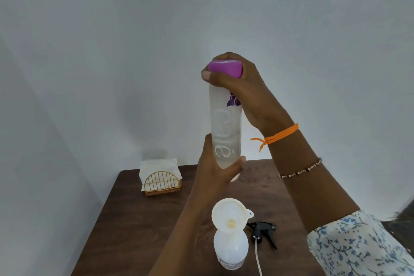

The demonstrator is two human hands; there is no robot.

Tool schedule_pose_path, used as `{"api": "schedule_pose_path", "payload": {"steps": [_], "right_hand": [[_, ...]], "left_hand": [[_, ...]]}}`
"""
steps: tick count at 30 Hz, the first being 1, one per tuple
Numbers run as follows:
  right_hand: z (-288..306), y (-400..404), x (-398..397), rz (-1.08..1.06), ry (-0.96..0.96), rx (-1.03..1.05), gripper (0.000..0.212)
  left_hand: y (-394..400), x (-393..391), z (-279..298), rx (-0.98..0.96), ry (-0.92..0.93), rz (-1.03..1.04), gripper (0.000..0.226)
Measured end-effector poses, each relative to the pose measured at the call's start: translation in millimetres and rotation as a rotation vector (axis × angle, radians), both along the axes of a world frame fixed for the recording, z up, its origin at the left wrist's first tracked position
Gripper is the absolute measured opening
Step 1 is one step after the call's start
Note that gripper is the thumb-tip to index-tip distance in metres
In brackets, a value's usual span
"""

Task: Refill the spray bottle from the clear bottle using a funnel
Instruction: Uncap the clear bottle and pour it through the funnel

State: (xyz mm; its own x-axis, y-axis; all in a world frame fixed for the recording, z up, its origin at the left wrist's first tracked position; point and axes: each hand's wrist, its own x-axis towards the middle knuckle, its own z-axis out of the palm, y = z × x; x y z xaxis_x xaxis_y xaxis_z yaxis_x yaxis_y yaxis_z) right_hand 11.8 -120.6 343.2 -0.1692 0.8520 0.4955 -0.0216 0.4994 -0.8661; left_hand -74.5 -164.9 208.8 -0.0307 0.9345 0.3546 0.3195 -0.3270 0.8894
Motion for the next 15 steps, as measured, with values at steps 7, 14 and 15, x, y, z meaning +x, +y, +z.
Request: {"api": "schedule_pose_path", "payload": {"steps": [7, 14, 15], "right_hand": [[-10, 2, 7, -0.044, 0.243, -0.061, 0.064], [-17, 7, 11, 0.208, 0.456, -0.014, 0.028], [-17, 8, 11, 0.234, 0.453, -0.008, 0.029]], "left_hand": [[0, 0, 6, 0.017, 0.014, 0.027, 0.062], [1, 2, 4, -0.003, 0.026, 0.041, 0.063], [0, 3, 4, -0.005, 0.026, 0.042, 0.062]]}}
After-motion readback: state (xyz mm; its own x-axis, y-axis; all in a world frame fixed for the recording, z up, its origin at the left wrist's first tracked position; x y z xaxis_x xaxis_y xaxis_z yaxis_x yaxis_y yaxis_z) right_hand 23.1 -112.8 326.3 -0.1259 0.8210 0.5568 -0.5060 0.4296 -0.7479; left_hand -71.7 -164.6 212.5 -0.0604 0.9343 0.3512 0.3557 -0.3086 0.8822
